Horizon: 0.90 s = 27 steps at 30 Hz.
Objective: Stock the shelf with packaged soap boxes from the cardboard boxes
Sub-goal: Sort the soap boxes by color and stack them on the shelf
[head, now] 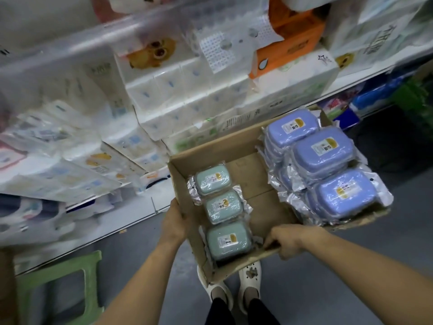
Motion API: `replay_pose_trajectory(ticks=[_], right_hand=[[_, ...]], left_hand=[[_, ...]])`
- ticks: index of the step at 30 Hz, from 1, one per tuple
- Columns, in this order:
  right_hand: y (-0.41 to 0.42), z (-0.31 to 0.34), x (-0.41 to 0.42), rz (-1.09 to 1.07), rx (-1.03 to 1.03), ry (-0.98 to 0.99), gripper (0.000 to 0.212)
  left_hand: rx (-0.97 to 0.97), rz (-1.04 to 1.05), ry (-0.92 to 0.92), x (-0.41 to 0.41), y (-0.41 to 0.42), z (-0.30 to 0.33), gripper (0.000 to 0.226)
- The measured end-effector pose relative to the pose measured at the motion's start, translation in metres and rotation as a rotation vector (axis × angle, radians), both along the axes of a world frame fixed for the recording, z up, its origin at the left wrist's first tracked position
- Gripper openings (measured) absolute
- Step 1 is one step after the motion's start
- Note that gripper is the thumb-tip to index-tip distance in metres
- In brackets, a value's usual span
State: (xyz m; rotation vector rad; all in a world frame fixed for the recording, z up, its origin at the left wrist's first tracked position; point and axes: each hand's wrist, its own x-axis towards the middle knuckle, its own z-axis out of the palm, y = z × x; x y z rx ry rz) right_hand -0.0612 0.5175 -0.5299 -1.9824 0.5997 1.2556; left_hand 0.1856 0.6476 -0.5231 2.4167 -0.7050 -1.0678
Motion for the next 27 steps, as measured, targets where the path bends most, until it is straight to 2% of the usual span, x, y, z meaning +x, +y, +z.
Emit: replay_pose_trajectory(ticks=[3, 5, 7, 8, 10, 11, 13, 15, 17, 19, 21, 24, 27], right_hand=[[0.001, 0.007, 0.018, -0.109, 0.091, 0.009, 0.051], [-0.006, 0.008, 0.033, -0.327, 0.183, -0.071, 0.05], [-0.016, -0.001, 0.049, -0.532, 0.147, -0.228, 0.055], [-0.021, -0.008, 0.057, -0.58, 0.058, -0.305, 0.059], [-0.031, -0.024, 0.073, -0.504, -0.166, -0.433, 0.056], [-0.033, -0.032, 0.081, -0.424, -0.271, -0.468, 0.054], [-0.034, -0.051, 0.092, -0.26, -0.375, -0.514, 0.06], [-0.033, -0.074, 0.101, -0.127, -0.363, -0.537, 0.068], [-0.031, -0.097, 0.107, -0.041, -0.322, -0.561, 0.073], [-0.03, -0.115, 0.109, 0.011, -0.311, -0.583, 0.08], [-0.03, -0.127, 0.108, 0.046, -0.338, -0.598, 0.091], [-0.031, -0.136, 0.107, 0.121, -0.431, -0.598, 0.098], [-0.032, -0.137, 0.108, 0.127, -0.429, -0.588, 0.098]], left_hand=[[-0.023, -0.009, -0.022, 0.01, 0.004, -0.002, 0.037], [-0.04, -0.014, -0.002, 0.012, 0.005, -0.004, 0.043], [-0.091, 0.01, -0.034, 0.01, 0.006, -0.008, 0.054], [-0.149, 0.003, -0.145, 0.009, 0.005, -0.01, 0.061], [-0.342, -0.135, -0.458, 0.008, -0.003, -0.011, 0.063], [-0.449, -0.229, -0.535, 0.007, -0.012, -0.012, 0.059], [-0.521, -0.433, -0.507, 0.006, -0.039, -0.017, 0.054], [-0.383, -0.52, -0.414, 0.006, -0.07, -0.036, 0.059], [-0.146, -0.489, -0.347, 0.012, -0.098, -0.063, 0.062], [0.113, -0.54, -0.385, 0.018, -0.118, -0.091, 0.063], [0.284, -0.667, -0.46, 0.02, -0.126, -0.115, 0.074], [0.335, -0.76, -0.58, 0.02, -0.127, -0.138, 0.085], [0.311, -0.783, -0.626, 0.022, -0.129, -0.143, 0.091]])
